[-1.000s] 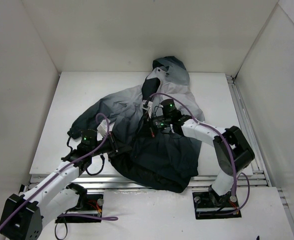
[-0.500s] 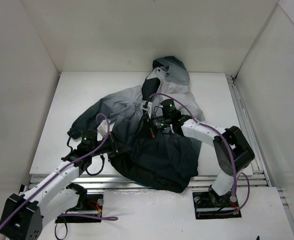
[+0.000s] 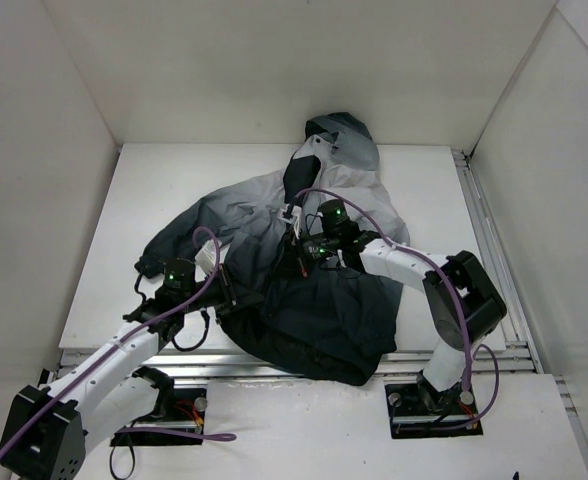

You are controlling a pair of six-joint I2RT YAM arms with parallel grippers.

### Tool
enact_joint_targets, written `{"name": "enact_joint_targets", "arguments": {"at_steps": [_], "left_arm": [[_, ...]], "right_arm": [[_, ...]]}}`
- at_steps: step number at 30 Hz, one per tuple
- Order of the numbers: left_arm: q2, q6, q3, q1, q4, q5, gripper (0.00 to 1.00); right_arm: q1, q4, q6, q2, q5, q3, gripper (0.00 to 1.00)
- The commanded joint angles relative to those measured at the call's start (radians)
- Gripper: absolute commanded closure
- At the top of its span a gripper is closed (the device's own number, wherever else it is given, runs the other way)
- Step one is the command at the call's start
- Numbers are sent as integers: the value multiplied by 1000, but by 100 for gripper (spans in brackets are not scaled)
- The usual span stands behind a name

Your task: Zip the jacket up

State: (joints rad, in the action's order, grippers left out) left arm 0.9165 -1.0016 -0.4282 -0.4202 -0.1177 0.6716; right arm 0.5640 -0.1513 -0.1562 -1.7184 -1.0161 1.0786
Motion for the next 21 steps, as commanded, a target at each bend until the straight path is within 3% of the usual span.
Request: {"name": "enact_joint_targets", "arguments": {"at_steps": [1,6,10,15,21], "left_arm": [[-4,20,-44,-6,-82,28,100],[-7,18,-44,-6,-76,28,100],[-16,20,-44,-6,-68,25,100],[-25,20,-38,-6,-59,23,100],[-70,26,-30,-6,10,33,100]], "right_arm": [[8,-39,15,2,-26,47,93],[11,-37,14,5,-21,53,92],[17,-28,21,5,-12,50,100],[19,5,44,25,28,53,100],[20,107,89,114,310,89,100]]}}
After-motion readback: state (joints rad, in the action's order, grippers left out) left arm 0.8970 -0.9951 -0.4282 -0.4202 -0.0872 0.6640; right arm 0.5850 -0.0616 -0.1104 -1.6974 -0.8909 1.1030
